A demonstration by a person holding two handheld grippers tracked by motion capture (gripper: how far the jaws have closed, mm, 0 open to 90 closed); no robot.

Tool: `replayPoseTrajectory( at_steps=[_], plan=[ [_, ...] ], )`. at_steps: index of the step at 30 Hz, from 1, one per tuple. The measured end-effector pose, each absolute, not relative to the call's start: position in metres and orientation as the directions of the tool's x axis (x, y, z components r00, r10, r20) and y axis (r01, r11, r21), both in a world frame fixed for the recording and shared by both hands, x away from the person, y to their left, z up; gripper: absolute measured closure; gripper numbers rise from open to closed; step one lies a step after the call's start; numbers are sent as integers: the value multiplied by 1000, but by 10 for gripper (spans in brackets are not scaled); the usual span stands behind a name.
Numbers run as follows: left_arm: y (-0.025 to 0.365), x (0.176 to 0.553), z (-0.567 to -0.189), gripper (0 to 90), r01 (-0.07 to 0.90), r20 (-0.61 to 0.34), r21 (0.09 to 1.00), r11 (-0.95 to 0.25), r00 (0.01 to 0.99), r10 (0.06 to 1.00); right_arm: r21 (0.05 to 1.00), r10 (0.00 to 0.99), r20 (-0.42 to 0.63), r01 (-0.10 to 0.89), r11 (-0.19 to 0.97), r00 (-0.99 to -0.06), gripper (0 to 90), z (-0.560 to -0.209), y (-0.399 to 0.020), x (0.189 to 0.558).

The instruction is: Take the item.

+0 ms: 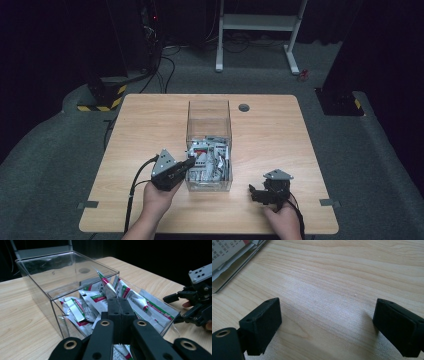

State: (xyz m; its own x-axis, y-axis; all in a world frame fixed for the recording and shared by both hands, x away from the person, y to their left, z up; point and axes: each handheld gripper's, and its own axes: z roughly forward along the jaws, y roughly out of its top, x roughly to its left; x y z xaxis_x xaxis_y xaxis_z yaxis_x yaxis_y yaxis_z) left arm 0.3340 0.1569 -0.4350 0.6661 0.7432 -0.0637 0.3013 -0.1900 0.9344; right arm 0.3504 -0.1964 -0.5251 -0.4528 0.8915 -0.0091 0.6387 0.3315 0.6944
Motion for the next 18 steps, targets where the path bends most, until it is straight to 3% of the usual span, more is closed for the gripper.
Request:
replayPoseTrajectory(
  at_steps=[18],
  plan=[
    [167,327,-424,900,257,-94,959,-117,680,727,694,891,-8,639,332,-454,81,-525,-196,350]
  ],
)
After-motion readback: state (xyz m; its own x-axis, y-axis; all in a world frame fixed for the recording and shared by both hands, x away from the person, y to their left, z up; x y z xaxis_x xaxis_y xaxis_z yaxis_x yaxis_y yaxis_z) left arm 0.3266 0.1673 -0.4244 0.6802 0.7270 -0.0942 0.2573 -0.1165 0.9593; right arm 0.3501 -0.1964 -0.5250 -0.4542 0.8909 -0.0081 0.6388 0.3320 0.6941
